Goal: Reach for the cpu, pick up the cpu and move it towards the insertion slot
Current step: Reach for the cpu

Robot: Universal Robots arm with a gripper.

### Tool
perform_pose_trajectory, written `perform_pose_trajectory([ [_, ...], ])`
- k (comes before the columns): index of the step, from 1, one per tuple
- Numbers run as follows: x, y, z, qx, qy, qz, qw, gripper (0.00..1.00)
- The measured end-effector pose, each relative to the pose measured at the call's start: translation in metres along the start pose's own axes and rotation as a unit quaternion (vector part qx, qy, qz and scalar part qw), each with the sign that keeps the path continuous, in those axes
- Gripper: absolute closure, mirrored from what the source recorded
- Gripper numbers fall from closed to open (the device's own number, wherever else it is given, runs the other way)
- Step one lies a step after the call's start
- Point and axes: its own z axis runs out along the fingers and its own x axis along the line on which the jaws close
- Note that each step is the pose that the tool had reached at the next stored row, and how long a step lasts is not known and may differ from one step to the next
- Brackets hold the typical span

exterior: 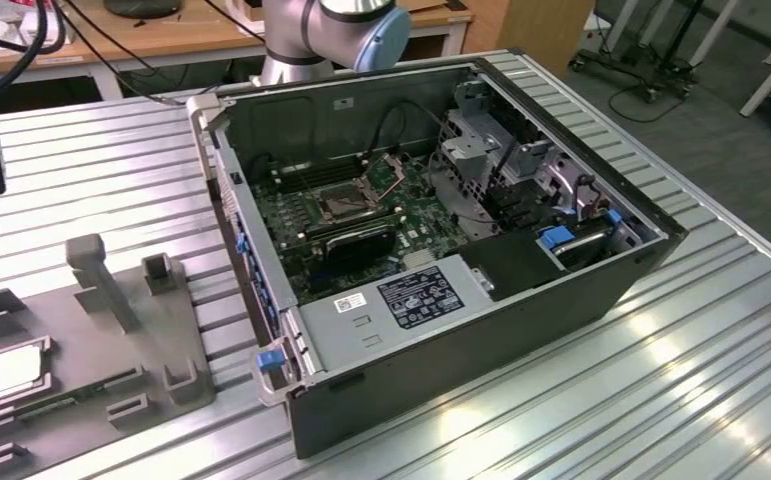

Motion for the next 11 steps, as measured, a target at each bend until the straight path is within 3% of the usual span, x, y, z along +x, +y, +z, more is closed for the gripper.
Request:
perform_pose_trajectory([
  [11, 0.0022, -0.0028, 0.0037, 0.0001, 0.0, 0.0, 1.0, 0.42],
])
